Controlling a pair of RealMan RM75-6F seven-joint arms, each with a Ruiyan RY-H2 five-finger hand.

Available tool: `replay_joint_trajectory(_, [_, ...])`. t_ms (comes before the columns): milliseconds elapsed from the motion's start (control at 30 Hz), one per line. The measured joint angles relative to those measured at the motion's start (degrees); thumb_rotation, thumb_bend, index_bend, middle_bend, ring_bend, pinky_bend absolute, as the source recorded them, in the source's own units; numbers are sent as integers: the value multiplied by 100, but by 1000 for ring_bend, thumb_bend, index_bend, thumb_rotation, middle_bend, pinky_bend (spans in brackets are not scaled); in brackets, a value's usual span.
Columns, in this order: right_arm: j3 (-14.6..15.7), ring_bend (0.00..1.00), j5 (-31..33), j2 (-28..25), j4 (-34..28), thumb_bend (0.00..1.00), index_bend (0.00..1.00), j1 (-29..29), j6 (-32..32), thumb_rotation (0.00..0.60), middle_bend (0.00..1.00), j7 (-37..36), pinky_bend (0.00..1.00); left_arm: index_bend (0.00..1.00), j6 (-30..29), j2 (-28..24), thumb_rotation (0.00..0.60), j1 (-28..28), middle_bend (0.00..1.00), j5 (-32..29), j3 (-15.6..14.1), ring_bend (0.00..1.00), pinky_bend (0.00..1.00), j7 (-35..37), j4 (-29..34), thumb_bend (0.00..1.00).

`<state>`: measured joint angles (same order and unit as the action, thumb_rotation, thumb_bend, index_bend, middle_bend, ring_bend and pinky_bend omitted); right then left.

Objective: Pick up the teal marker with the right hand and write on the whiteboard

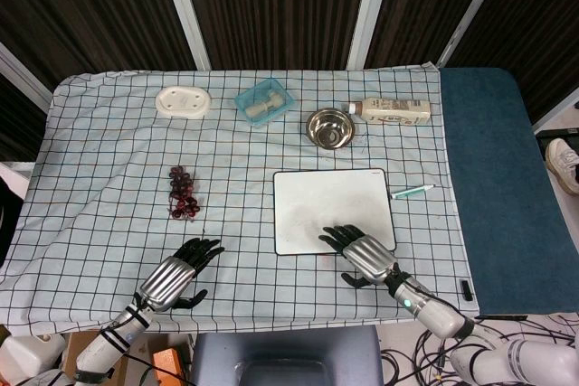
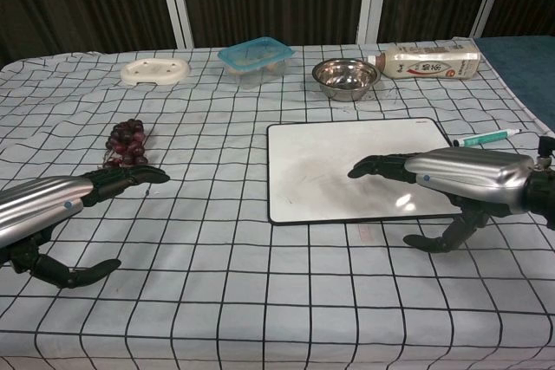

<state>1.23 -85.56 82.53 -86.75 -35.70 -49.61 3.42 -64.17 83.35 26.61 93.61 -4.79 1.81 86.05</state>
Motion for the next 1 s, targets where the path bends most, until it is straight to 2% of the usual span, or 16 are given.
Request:
replay_joint_trajectory(333, [-40, 0, 52, -104, 74, 326, 19, 25, -138, 600, 0, 162, 82, 0, -331, -145, 600, -165, 0, 42, -50, 0, 72, -169, -4, 386])
replay_joint_trajectory(500, [-139, 0, 145, -324, 226, 327, 48, 112, -413, 600, 9, 561, 82, 0, -896, -400, 600, -531, 0, 44, -119, 0, 63, -547, -74, 386])
replay_joint_trajectory(600, [-217, 4, 235, -444, 372, 327, 72, 174, -598, 600, 33, 872, 83, 0, -1328, -567, 600, -853, 0, 12, -165, 0, 61, -749, -187, 385])
replay_joint_trajectory(767, [-348, 37, 434, -569, 620, 326, 137, 251, -740, 600, 95, 1135, 109, 0, -1720, -720, 600, -1183, 0, -91, -195, 0, 57, -892, -411, 385])
replay_joint_trajectory(867, [-454, 61, 753, -576, 992, 327, 178, 258, -666, 600, 124, 1240, 131, 0, -2166, -722, 600, -1507, 0, -193, -174, 0, 57, -878, -715, 385])
replay_joint_trajectory(1000, [-582, 98, 1163, -399, 1874, 327, 237, 208, -387, 600, 166, 1263, 169, 0, -2778, -595, 600, -1932, 0, -307, -120, 0, 57, -605, -1377, 385])
